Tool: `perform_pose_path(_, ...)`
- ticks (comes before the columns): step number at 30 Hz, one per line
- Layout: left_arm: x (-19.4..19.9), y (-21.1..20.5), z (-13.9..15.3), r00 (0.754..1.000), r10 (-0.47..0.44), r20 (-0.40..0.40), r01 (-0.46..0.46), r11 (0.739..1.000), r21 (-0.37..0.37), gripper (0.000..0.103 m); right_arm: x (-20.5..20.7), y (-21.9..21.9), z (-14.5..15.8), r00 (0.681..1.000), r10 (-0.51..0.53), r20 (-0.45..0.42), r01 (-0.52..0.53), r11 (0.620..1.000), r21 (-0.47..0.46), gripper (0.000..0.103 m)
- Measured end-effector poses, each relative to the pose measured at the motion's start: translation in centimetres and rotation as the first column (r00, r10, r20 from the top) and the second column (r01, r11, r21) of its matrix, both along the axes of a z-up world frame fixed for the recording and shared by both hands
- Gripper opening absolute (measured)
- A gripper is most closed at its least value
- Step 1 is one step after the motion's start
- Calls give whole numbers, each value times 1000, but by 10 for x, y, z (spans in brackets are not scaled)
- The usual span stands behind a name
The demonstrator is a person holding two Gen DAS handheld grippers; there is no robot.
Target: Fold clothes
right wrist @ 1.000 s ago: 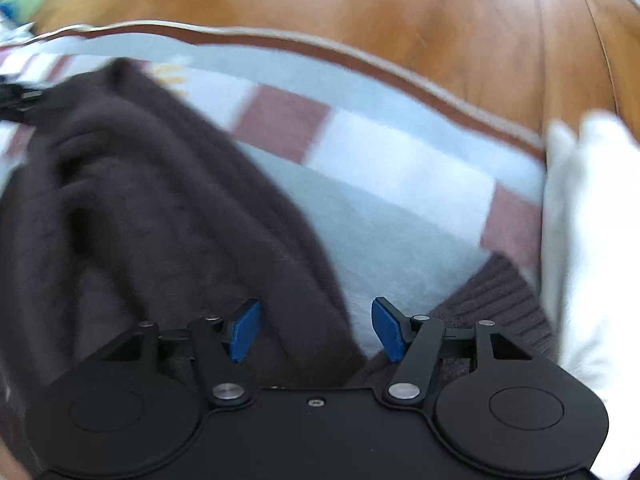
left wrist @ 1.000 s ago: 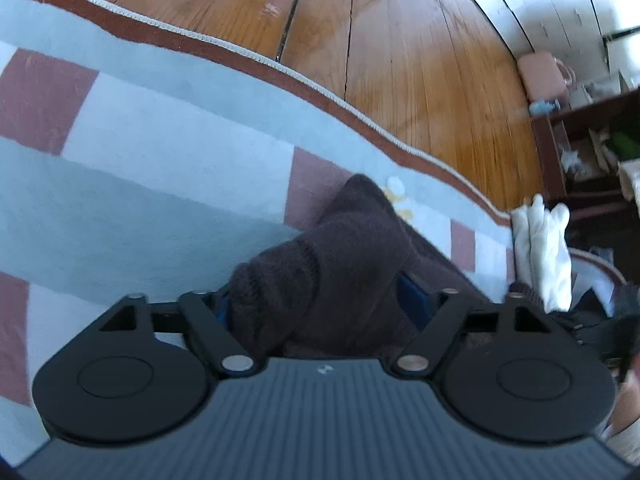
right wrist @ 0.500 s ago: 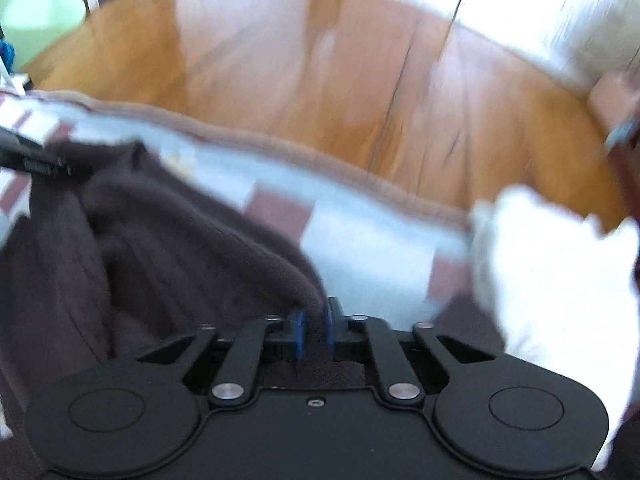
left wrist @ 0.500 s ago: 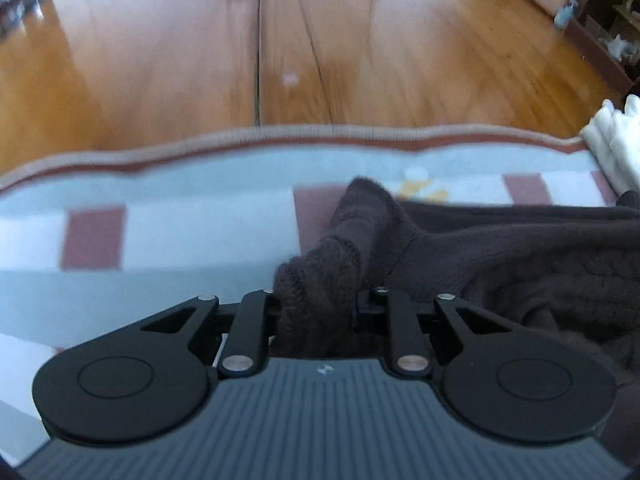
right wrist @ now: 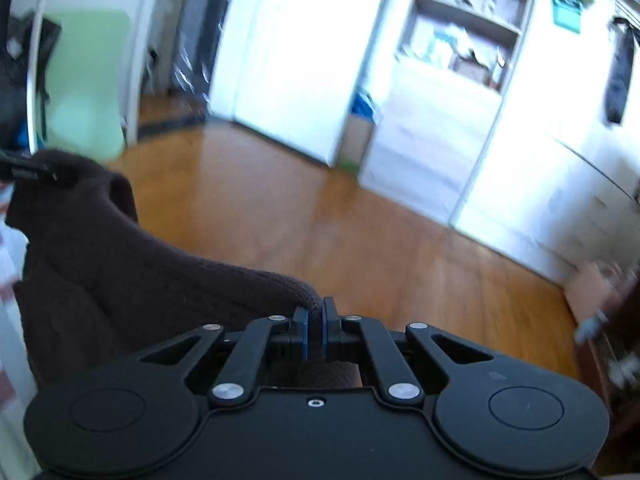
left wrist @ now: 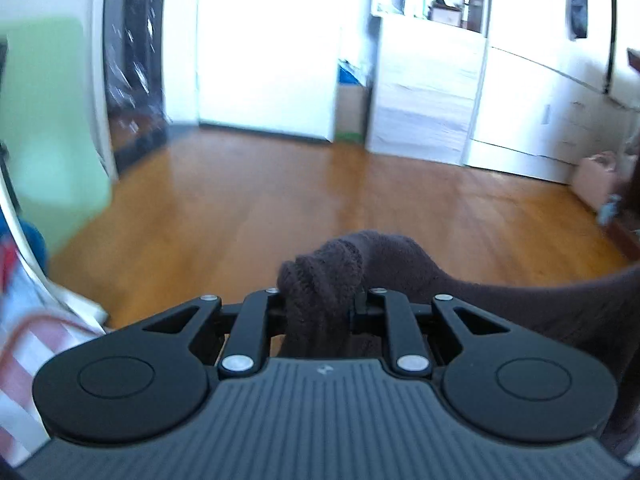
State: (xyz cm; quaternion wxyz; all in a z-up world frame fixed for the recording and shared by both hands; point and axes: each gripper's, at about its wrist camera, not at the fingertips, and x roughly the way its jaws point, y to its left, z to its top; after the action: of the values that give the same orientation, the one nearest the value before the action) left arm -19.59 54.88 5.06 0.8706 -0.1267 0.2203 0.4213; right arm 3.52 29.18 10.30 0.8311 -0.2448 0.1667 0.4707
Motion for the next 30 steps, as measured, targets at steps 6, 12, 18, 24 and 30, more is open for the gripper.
perform_pose_path(6,6,57,-59,921,367,-129,-378,923,-73,100,20,75,-50,989,-88,118,86,996,22,58)
perform_pose_path(12,-39,44,-158,918,396,-29,-362,804,-471,100,5,72,-123,966,36,-256,-37,999,0,58)
perform_pose_path(18,-73,45,-207,881,462,-104,-432,693,-576,100,-58,80,-183,910,248,-334,-313,936,-158,59)
perform_pose_path(24,-99,46,-212,842,533,-87,-471,646,-600,100,-117,124,-228,869,406,-284,-491,783,-382,70)
perform_pose_path(30,-107,49,-220,862,504,-64,-415,626,-661,99,-110,134,-221,930,327,-170,-367,861,-353,1)
